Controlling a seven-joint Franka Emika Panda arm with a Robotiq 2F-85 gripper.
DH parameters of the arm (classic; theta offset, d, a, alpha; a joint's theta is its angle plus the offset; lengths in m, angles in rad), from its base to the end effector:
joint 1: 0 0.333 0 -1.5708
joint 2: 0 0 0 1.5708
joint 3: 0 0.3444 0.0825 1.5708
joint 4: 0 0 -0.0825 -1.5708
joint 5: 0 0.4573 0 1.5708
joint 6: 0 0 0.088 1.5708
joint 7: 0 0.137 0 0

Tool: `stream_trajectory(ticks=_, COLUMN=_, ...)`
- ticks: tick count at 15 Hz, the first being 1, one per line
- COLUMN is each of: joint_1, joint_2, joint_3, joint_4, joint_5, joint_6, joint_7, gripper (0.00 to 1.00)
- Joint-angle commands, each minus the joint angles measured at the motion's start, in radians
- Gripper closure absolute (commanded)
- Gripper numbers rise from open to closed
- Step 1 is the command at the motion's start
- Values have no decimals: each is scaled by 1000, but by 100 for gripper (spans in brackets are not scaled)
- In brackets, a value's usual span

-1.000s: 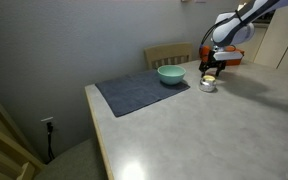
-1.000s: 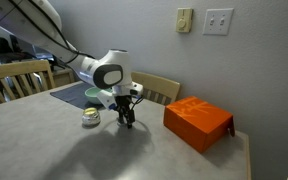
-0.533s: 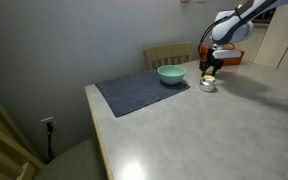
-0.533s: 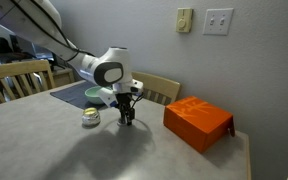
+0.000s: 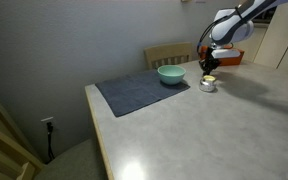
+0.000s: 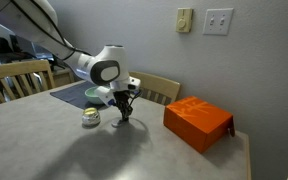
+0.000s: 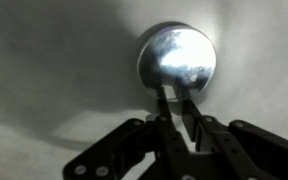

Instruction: Place the lid on the silver jar

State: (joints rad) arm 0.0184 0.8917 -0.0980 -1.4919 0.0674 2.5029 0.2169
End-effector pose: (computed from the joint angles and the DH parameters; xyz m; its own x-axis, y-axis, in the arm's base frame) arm 0.7969 -0.0526 0.0867 0.9455 -0.2998 0.1273 -0.3025 -0.9531 0.0023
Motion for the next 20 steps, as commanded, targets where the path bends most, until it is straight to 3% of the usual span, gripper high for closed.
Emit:
stream_trajectory(ticks=1, joint_1=1, joint_2=-54, joint_3=1, joint_4=-92, joint_5=-10, joint_6=38, joint_7=-3, gripper=51)
stream_trajectory(ticks=8, joint_1=-34, joint_2=-69, joint_3=35, joint_4=-155, joint_5=47, joint_6=30, joint_7=1, gripper=3)
stream_trajectory(ticks=10, joint_1=-44, joint_2=-75, joint_3=52, joint_4=-173, joint_5=79, joint_6=18, joint_7=3, gripper=0)
stream_trajectory(ticks=16, joint_1=-66, joint_2=-100, joint_3=73, joint_4=-203, joint_5=144, joint_6=-5, joint_7=-3, gripper=0)
stream_trajectory(ticks=17, joint_1=-67, joint_2=-102, joint_3=74, joint_4=-204, joint_5=150, joint_6=-11, joint_7=1, gripper=25)
stream_trajectory(ticks=18, joint_1=-68, joint_2=-102, joint_3=73, joint_4=-202, joint_5=150, joint_6=-16, joint_7=0, gripper=14)
stream_trajectory(ticks=19, joint_1=-71, joint_2=-103, joint_3=71, joint_4=-202, joint_5=149, joint_6=-20, joint_7=0, gripper=21)
stream_trajectory(ticks=20, joint_1=-71, joint_2=-105, joint_3=67, joint_4=-201, joint_5=146, joint_6=-28, joint_7=5, gripper=41)
